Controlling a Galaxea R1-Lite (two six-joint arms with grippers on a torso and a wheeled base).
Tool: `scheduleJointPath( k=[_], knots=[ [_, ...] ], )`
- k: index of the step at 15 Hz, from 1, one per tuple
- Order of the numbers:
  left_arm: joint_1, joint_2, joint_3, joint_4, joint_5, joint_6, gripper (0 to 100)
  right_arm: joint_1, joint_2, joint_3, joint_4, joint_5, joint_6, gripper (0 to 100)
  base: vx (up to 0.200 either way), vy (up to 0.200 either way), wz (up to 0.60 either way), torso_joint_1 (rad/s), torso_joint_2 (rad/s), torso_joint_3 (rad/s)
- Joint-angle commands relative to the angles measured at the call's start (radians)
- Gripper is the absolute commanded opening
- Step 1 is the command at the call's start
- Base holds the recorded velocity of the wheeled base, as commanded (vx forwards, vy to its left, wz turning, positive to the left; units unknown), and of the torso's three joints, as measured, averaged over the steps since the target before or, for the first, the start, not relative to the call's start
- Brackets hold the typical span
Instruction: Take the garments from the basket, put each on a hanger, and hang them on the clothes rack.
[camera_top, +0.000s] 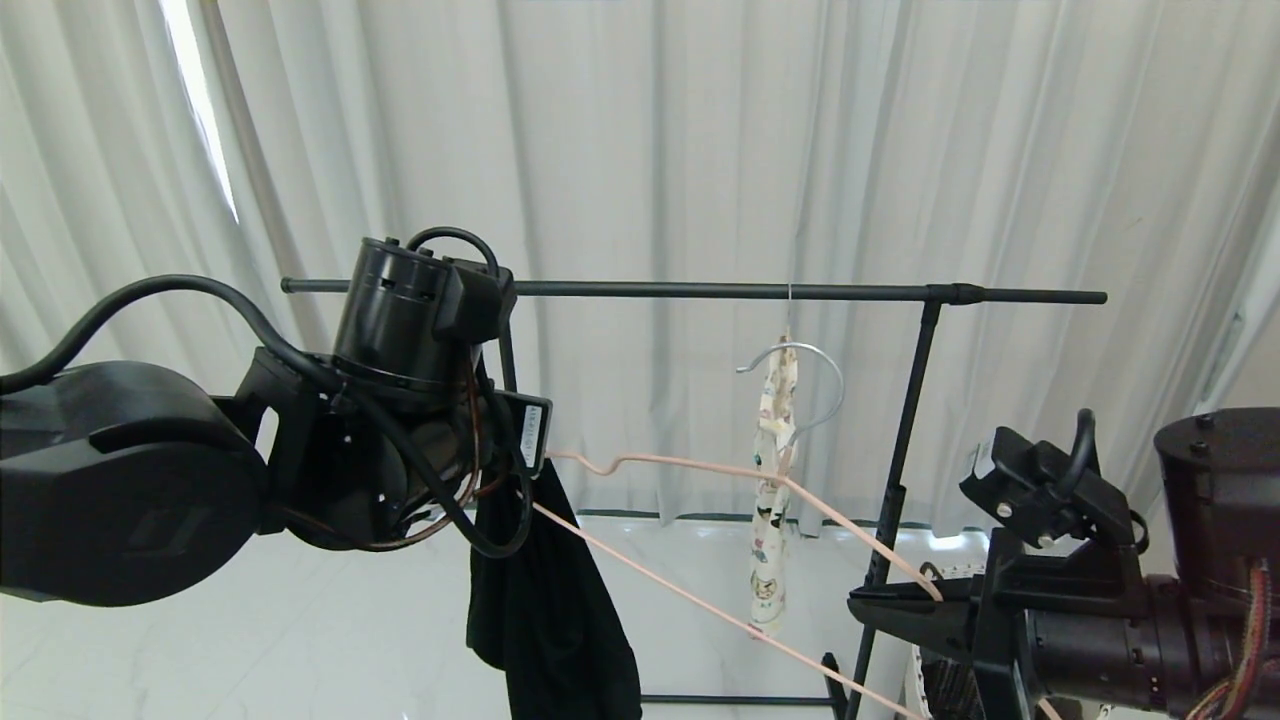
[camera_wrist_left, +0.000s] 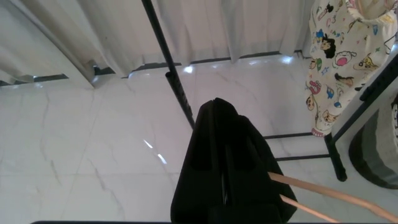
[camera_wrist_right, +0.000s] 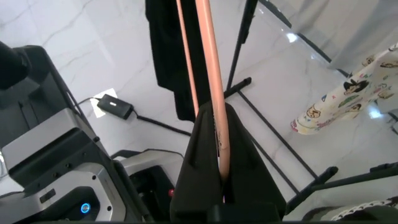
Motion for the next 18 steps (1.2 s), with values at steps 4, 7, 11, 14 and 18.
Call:
scheduleJointPath(
  k=[4, 7, 11, 14, 18],
  knots=[
    [0.001, -0.011, 0.012, 0.001, 0.000, 0.004, 0, 0.005, -0.005, -0.005, 0.002, -0.003, 0.001, 0, 0.000, 0.000, 0.00, 0.000, 0.00, 0.000],
    [0.026, -0.008, 0.012, 0.001, 0.000, 0.007, 0, 0.015, -0.040, 0.011, 0.045, 0.000, -0.002, 0, 0.000, 0.000, 0.00, 0.000, 0.00, 0.000],
    [0.009, -0.013, 0.018, 0.001, 0.002, 0.007, 0, 0.014, -0.037, 0.006, 0.042, 0.000, 0.000, 0, 0.000, 0.000, 0.00, 0.000, 0.00, 0.000],
    [-0.005, -0.022, 0.018, 0.001, 0.006, 0.004, 0, 0.014, -0.011, -0.005, 0.030, -0.006, 0.001, 0, 0.000, 0.000, 0.00, 0.000, 0.00, 0.000],
    [-0.005, -0.025, 0.028, 0.001, 0.020, 0.004, 0, 0.001, 0.014, -0.043, 0.025, -0.006, 0.003, 0, 0.000, 0.000, 0.00, 0.000, 0.00, 0.000]
  ],
)
